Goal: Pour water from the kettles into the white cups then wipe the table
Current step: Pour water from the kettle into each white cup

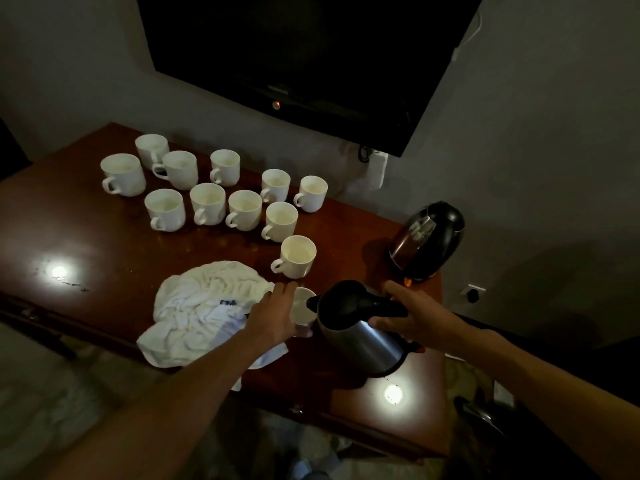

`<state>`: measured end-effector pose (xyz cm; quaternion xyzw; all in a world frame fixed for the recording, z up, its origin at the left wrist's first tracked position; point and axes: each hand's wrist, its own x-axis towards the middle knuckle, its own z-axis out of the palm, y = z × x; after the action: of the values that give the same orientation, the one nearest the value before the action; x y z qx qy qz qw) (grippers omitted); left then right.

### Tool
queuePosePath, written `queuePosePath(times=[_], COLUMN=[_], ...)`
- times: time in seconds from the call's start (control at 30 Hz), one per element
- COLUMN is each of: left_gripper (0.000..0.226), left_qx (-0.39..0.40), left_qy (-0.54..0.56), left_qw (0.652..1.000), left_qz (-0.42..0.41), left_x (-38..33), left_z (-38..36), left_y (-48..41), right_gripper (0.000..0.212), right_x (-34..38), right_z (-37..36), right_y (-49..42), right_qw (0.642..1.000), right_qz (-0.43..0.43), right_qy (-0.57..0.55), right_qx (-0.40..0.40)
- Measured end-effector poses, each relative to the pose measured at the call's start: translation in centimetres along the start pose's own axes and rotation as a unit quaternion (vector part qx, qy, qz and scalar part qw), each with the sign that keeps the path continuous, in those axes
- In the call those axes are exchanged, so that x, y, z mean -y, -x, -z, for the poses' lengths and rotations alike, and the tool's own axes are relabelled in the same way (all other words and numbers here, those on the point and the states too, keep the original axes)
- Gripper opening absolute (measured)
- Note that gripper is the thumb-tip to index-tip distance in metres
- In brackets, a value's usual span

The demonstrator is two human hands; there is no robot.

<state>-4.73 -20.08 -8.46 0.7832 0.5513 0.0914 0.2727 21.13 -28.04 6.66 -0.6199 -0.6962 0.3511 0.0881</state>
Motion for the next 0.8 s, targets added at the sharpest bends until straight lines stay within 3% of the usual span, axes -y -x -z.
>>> queuePosePath(times=[0.6, 0.8], left_gripper=[0.107, 0.1], left_qx=[0.004, -0.004], left_qy=[-0.005, 0.003], left_qw=[1.0, 1.0], left_qz=[0.011, 0.011], left_x=[0.21, 0.36], left_z=[-0.22, -0.31], left_y=[0.26, 0.53], right_gripper=[0.027, 0.024], right_x=[0.21, 0.34], right_z=[-0.08, -0.12], right_y=[0.43, 0.45], right_qw=[1.0, 1.0], right_qz=[-0.007, -0.001], right_qy=[0.005, 0.014], right_qx=[0.004, 0.002])
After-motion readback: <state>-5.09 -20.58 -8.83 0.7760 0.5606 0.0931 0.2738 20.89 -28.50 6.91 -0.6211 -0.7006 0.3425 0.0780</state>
